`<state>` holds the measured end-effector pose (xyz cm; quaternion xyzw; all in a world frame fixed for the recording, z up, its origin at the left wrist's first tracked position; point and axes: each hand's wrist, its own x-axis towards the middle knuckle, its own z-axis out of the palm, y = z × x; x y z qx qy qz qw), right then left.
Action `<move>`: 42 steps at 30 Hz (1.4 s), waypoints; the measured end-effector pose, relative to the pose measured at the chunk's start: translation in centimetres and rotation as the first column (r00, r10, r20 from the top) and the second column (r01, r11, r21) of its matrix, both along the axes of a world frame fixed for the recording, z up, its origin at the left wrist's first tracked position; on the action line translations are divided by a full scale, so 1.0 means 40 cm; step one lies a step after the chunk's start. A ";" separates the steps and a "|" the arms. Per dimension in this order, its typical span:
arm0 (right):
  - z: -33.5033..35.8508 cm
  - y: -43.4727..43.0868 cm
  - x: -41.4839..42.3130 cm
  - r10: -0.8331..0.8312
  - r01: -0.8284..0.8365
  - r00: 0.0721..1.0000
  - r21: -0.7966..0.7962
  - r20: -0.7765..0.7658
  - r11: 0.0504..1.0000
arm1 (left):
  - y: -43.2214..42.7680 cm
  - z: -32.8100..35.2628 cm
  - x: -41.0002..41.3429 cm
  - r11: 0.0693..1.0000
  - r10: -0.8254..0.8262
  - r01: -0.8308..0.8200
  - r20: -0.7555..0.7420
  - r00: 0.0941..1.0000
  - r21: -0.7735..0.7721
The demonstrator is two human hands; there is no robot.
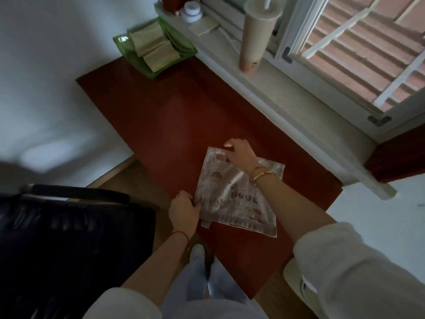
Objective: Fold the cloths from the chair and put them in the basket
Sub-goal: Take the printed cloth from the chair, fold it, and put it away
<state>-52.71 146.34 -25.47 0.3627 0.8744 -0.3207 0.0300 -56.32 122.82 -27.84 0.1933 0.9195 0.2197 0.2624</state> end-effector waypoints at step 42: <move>0.579 -0.102 0.540 -0.246 0.008 0.707 -0.340 -0.663 0.940 | 0.115 0.680 -0.191 0.440 -0.779 0.760 -0.217 0.588 0.479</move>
